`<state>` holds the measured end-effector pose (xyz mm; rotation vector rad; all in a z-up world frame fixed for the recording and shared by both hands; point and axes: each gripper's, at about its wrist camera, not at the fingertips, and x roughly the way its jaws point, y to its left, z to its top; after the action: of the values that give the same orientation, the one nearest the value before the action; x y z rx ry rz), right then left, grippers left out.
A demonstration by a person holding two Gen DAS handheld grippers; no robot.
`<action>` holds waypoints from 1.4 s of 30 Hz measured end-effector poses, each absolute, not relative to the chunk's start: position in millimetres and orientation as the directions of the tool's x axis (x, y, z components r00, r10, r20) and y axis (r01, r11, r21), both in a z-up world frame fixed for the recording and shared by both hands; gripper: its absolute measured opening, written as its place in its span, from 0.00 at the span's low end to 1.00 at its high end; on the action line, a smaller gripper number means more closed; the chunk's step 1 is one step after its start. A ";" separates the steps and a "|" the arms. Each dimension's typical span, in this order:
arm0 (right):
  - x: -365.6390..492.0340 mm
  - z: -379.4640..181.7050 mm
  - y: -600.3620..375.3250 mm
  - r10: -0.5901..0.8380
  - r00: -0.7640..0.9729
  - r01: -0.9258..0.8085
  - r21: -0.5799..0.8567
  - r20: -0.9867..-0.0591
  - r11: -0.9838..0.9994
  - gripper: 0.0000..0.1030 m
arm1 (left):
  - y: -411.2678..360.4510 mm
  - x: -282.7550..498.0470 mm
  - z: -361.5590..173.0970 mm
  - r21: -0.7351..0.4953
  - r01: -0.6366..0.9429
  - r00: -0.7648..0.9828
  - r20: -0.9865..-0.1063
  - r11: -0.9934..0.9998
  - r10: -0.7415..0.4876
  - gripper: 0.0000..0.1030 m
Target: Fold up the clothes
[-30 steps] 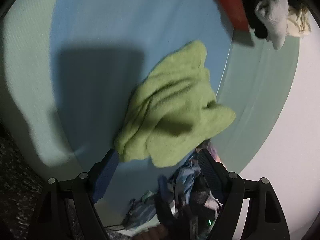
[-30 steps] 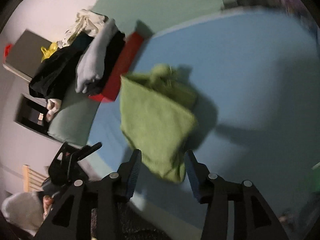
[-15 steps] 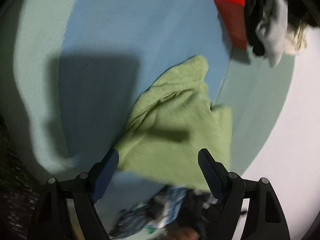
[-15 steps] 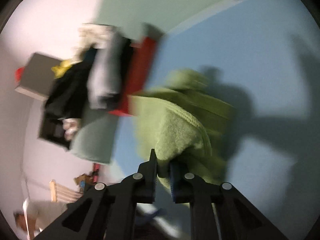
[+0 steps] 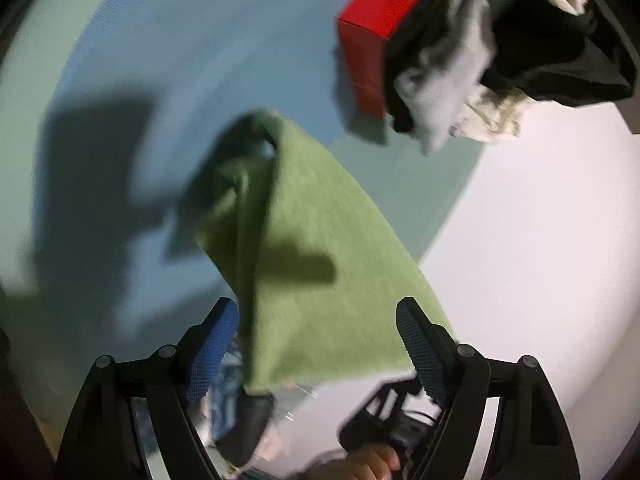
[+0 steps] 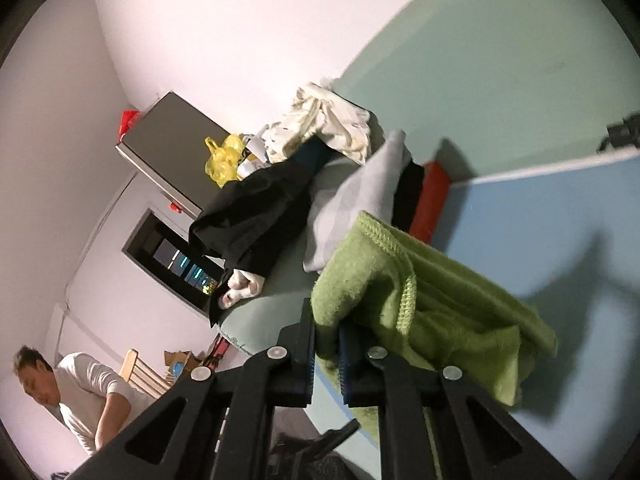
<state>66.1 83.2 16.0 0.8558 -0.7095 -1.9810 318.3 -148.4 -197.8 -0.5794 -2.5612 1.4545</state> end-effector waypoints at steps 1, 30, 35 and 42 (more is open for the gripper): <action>67.9 19.8 81.4 -0.858 -0.424 0.477 0.734 -0.290 -0.484 0.10 | -147.5 321.9 -195.2 -0.847 0.249 -0.918 -0.052 0.469 0.393 0.79; 83.5 52.3 92.3 -0.807 -0.519 0.447 0.715 -0.282 -0.537 0.10 | -213.3 289.5 -127.3 -0.950 0.141 -0.873 0.014 0.280 0.488 0.03; 86.8 62.8 113.3 -0.766 -0.589 0.417 0.713 -0.260 -0.563 0.10 | -231.9 274.8 -97.4 -0.975 0.140 -0.841 -0.026 0.171 0.541 0.03; 107.1 92.2 101.6 -0.698 -0.670 0.453 0.606 -0.252 -0.654 0.10 | -212.6 280.7 -86.4 -0.967 0.217 -0.780 -0.254 -0.133 0.573 0.79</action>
<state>107.1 101.6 92.2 0.6269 -0.6701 -2.2972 280.7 -212.6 -86.4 -0.8887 -1.8760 1.9993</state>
